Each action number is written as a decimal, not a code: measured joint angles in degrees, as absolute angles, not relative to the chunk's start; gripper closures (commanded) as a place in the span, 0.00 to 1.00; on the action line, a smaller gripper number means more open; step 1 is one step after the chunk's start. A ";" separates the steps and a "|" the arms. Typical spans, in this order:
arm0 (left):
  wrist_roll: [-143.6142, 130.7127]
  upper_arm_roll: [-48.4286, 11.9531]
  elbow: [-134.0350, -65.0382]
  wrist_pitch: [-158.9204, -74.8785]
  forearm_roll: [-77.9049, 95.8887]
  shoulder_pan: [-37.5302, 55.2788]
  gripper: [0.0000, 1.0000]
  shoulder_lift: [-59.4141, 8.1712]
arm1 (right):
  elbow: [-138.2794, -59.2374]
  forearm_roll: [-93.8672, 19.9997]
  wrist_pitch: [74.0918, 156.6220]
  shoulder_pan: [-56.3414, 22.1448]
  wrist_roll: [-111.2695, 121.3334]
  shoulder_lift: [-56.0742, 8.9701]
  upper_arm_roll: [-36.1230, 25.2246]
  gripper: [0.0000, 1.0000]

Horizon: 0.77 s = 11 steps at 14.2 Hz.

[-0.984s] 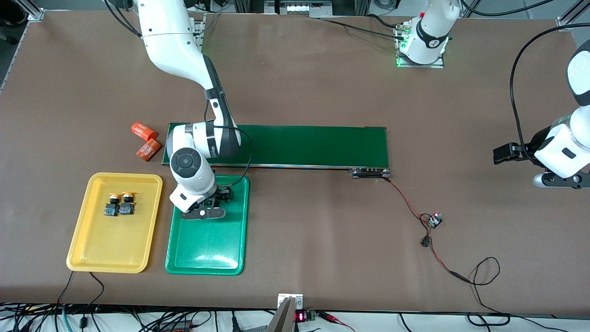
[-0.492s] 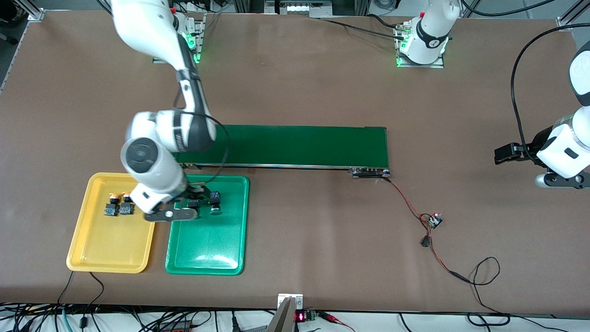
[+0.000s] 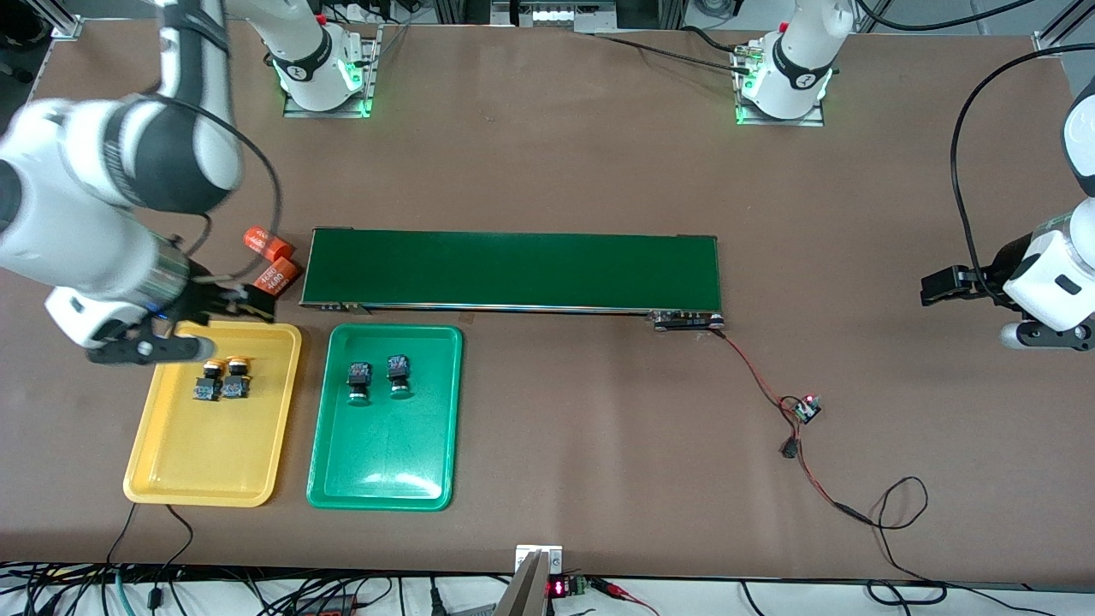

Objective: Sort buttons by color to trays

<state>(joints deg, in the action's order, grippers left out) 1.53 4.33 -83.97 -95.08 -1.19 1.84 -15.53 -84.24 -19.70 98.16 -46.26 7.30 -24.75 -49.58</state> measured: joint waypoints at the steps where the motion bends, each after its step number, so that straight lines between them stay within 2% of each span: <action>1: 1.53 4.32 -83.97 -95.08 -1.19 1.84 0.00 -15.54 | -84.28 -18.49 97.26 -45.77 8.74 -23.50 -49.88 0.00; 2: 1.53 4.32 -83.97 -95.08 -1.19 1.85 0.00 -15.53 | -84.32 -17.11 96.39 -44.69 10.02 -21.99 -49.38 0.00; 4: 1.53 4.31 -83.97 -95.08 -1.19 1.85 0.00 -15.53 | -84.40 -13.90 92.68 -39.35 10.98 -18.23 -44.11 0.00; 8: 1.53 4.27 -83.97 -95.08 -1.18 1.85 0.00 -15.53 | -85.70 -2.22 90.25 -22.99 11.00 -12.00 -24.15 0.00; 11: 1.53 4.26 -83.97 -95.09 -1.17 1.85 0.00 -15.53 | -89.96 -0.83 94.09 -8.52 10.94 -8.45 -9.08 0.00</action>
